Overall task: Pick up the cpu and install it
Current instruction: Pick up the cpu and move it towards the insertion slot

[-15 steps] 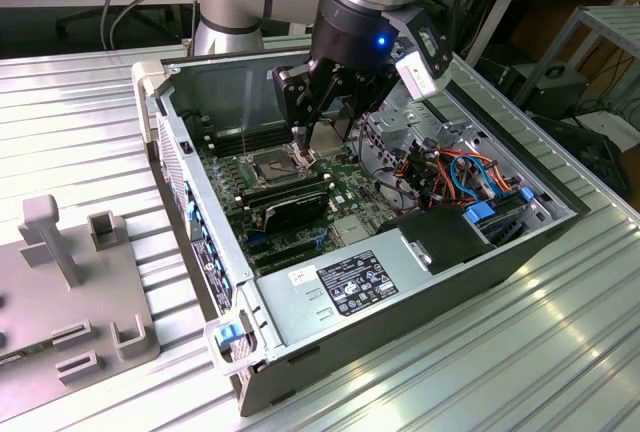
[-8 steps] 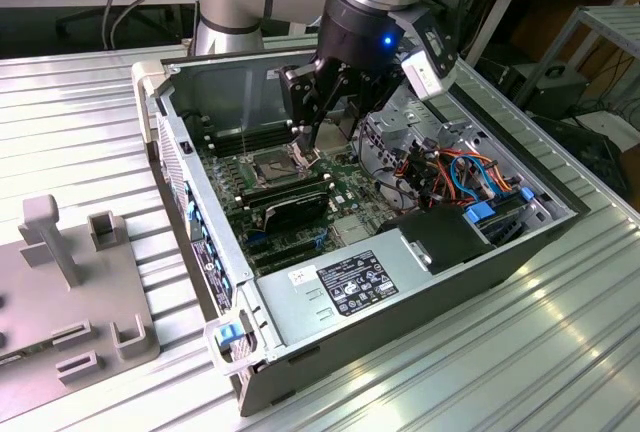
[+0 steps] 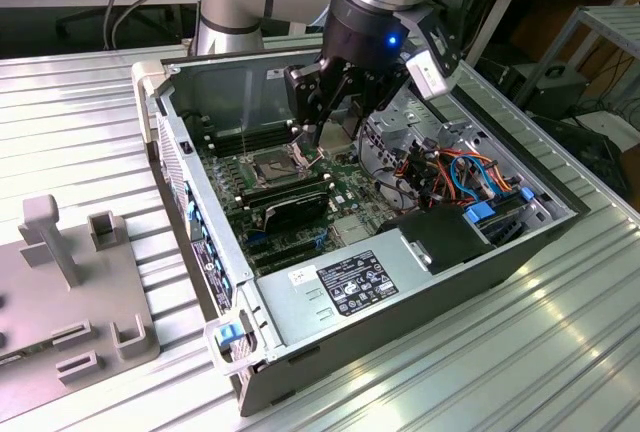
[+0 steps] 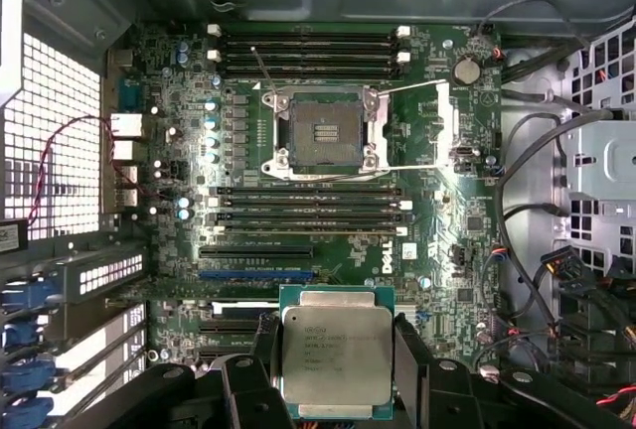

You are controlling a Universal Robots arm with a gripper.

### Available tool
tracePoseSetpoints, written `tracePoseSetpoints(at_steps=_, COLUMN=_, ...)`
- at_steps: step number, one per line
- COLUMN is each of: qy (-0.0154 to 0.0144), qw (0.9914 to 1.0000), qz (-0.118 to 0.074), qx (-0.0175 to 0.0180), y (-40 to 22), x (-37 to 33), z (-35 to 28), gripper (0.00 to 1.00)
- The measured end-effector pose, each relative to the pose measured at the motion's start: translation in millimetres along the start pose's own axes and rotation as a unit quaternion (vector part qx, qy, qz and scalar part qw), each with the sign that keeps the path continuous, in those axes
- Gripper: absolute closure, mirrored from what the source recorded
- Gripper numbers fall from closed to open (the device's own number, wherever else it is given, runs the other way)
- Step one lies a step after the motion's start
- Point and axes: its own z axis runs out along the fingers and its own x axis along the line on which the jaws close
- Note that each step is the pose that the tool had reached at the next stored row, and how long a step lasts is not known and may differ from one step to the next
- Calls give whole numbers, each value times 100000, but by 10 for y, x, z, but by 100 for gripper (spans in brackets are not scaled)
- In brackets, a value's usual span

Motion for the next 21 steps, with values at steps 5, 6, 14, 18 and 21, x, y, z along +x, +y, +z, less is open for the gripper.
tracePoseSetpoints(at_steps=5, qy=5, qw=100000, qz=-10, qx=13, y=122, x=-1, z=22, gripper=45)
tracePoseSetpoints(at_steps=6, qy=2, qw=100000, qz=-11, qx=11, y=151, x=-1, z=25, gripper=45)
tracePoseSetpoints(at_steps=14, qy=5, qw=100000, qz=-7, qx=11, y=427, x=-1, z=47, gripper=45)
tracePoseSetpoints(at_steps=18, qy=0, qw=100000, qz=-9, qx=7, y=532, x=-1, z=64, gripper=45)
tracePoseSetpoints(at_steps=21, qy=1, qw=100000, qz=-6, qx=2, y=617, x=-3, z=108, gripper=45)
